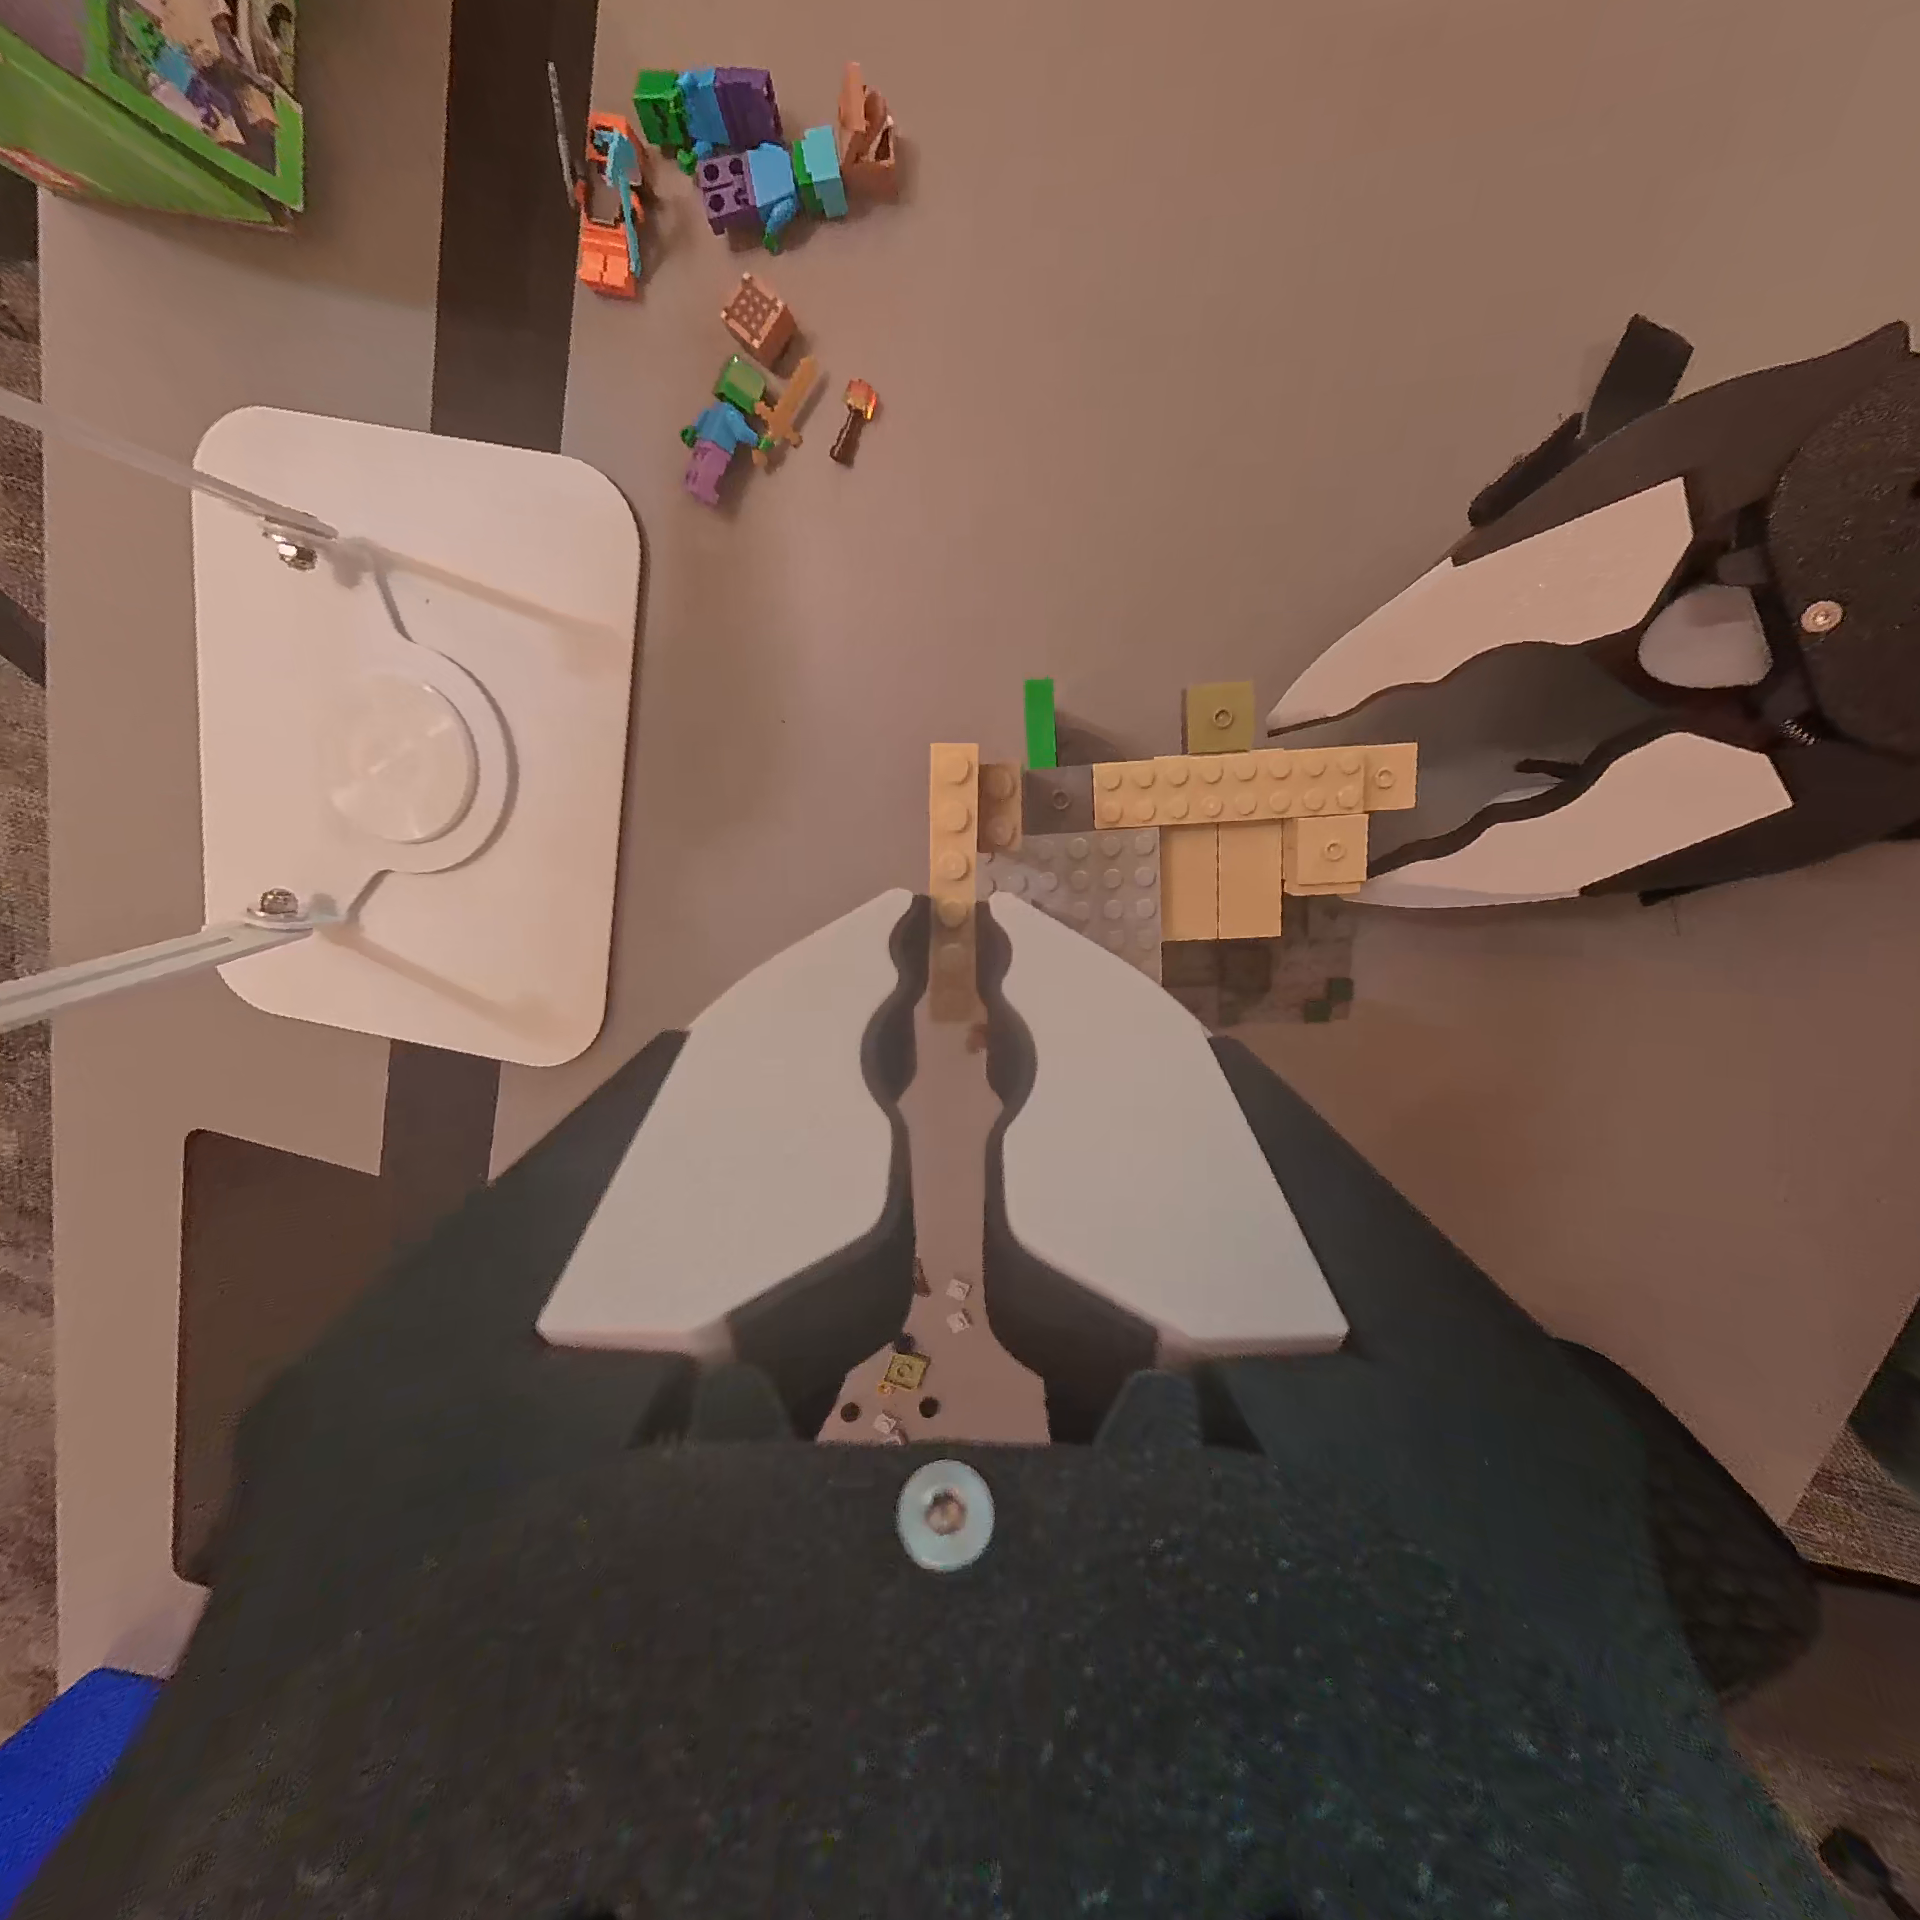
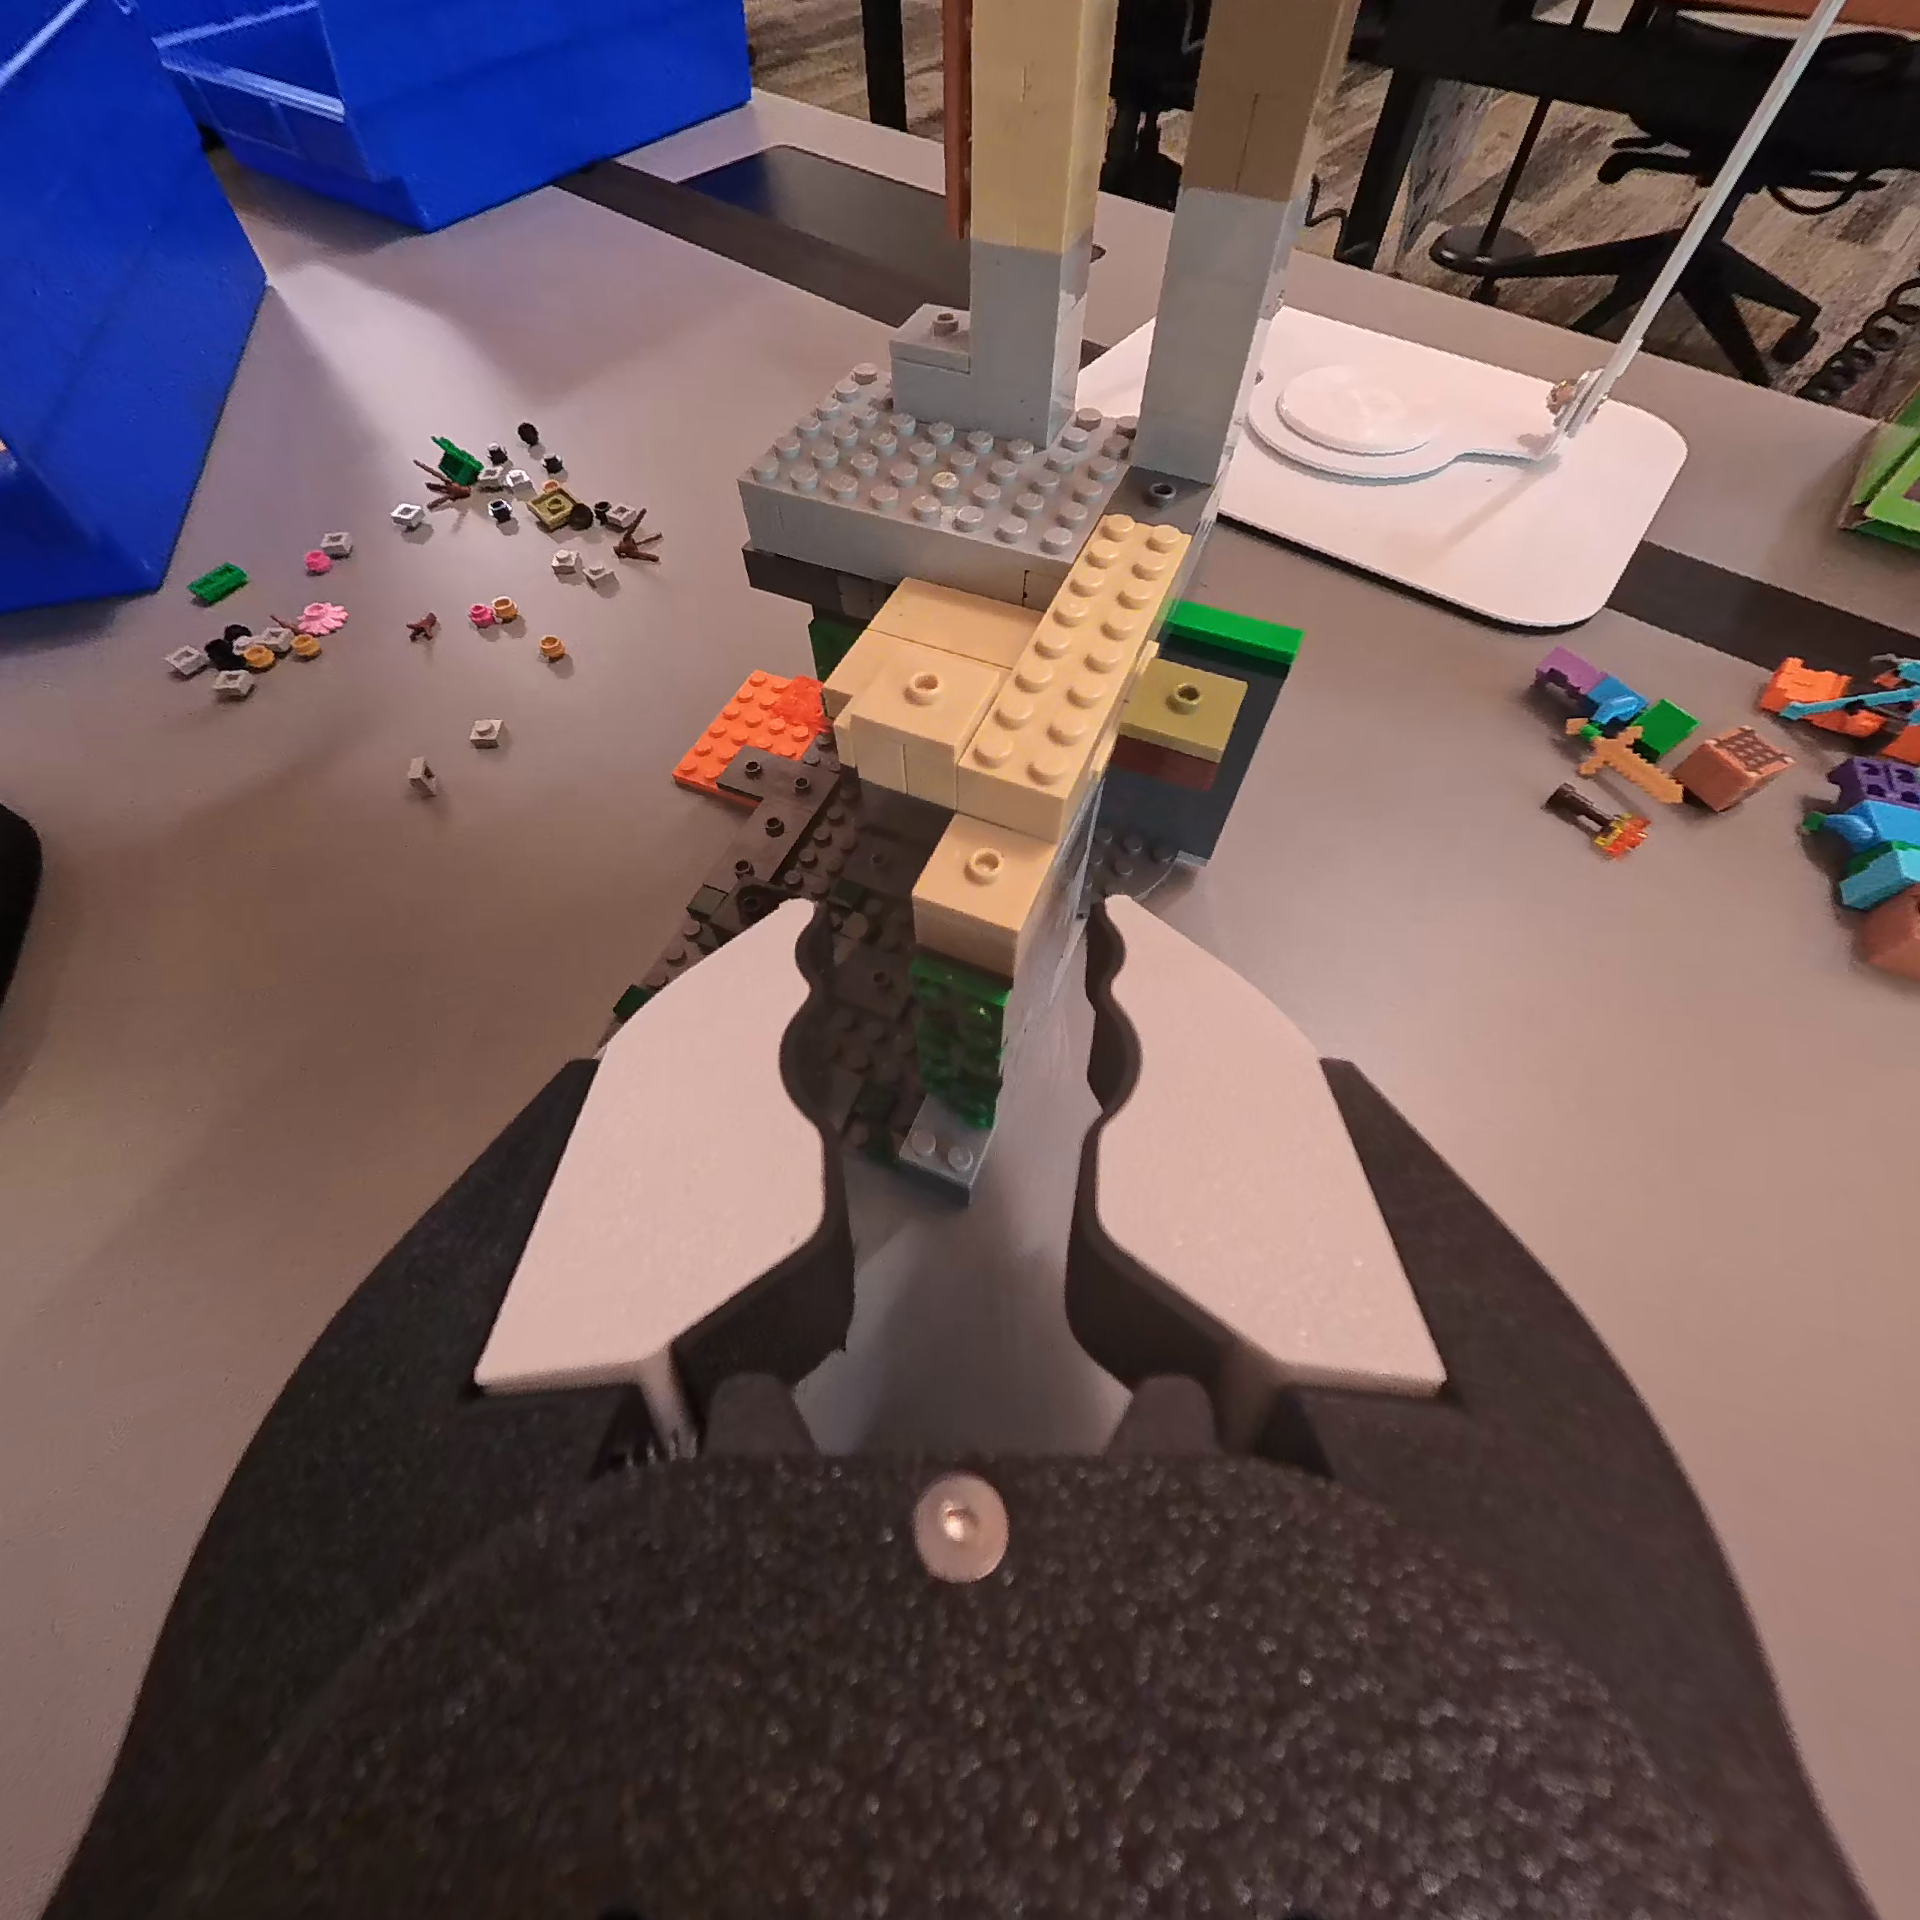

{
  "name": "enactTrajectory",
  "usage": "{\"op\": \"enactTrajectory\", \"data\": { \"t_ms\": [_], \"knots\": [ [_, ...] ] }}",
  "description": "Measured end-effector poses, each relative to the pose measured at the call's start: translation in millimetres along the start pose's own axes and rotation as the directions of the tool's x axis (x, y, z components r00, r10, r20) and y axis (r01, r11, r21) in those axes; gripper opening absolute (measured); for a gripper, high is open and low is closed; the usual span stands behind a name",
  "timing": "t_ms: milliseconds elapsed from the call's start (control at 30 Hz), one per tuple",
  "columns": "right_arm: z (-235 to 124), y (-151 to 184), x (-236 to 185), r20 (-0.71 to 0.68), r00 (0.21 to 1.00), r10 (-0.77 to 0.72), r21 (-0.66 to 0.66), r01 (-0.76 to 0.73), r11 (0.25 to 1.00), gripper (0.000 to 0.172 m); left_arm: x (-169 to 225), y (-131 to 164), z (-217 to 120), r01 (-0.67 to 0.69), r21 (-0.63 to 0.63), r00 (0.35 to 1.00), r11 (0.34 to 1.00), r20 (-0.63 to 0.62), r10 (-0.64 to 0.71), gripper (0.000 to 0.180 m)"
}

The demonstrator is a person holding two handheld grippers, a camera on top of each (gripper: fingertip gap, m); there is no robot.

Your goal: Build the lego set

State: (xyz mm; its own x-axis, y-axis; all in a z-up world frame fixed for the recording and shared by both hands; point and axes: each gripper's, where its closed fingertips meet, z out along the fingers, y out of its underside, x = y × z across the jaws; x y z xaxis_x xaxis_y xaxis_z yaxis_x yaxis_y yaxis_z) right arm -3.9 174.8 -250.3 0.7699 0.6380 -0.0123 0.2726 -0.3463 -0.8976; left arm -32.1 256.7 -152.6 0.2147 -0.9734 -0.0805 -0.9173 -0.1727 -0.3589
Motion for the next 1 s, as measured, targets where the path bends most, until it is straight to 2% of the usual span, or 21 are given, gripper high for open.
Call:
{"op": "enactTrajectory", "data": {
  "t_ms": [1000],
  "knots": [
    [-3.9,-5.9,-2.6,0.021,1.000,-0.005,0.026,0.004,1.000,0.048,-1.7,4.3,2.9,0.037,0.003,0.999,0.999,-0.012,-0.037,0.011]
  ]
}}
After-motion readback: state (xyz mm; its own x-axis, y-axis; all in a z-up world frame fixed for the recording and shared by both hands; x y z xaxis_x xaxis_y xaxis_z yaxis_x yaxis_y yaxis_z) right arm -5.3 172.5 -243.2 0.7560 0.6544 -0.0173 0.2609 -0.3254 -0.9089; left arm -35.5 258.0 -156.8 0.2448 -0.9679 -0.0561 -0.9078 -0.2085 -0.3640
